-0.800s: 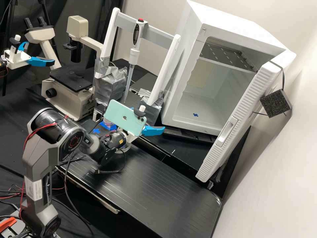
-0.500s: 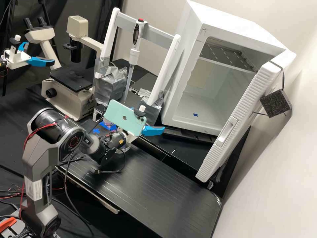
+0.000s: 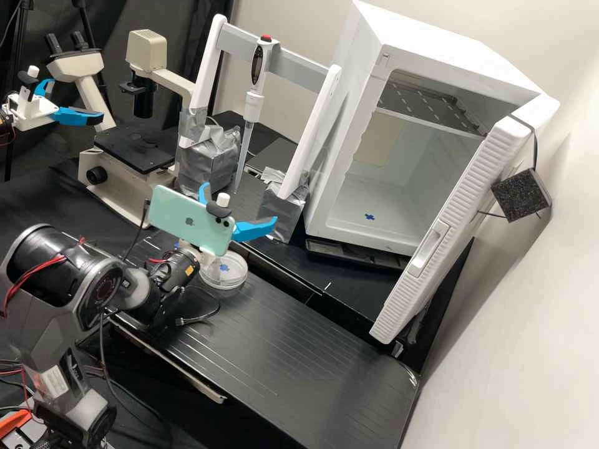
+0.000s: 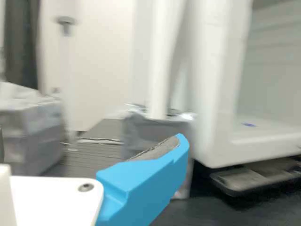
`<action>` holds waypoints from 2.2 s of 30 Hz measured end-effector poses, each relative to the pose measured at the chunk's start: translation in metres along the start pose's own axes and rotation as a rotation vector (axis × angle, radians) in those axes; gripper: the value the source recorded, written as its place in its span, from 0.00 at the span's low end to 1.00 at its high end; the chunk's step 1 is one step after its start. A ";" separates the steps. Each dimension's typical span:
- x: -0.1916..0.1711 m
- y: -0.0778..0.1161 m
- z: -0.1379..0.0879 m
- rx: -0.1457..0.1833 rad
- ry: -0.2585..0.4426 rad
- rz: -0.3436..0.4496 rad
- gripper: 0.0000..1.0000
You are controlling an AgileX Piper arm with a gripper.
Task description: Open the lid
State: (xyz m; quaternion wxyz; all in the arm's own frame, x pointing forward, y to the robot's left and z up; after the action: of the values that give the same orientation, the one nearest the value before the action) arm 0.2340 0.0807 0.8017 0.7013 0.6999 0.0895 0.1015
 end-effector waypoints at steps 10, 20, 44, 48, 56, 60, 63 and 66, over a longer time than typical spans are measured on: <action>0.000 -0.037 0.003 -0.044 -0.018 -0.130 1.00; -0.004 -0.034 0.015 -0.043 -0.075 -0.118 1.00; -0.088 0.044 0.037 0.039 -0.100 0.113 1.00; -0.095 0.048 0.032 0.046 -0.060 0.078 1.00; -0.088 0.026 0.024 0.053 -0.010 -0.090 1.00; -0.086 0.021 0.033 0.065 -0.056 -0.123 1.00; -0.089 0.024 0.042 0.051 -0.116 -0.126 1.00; -0.095 0.029 0.049 0.040 -0.152 -0.135 1.00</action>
State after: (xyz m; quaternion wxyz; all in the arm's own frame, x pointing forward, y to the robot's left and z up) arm 0.1550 0.0081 0.8291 0.6973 0.7117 0.0849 -0.0011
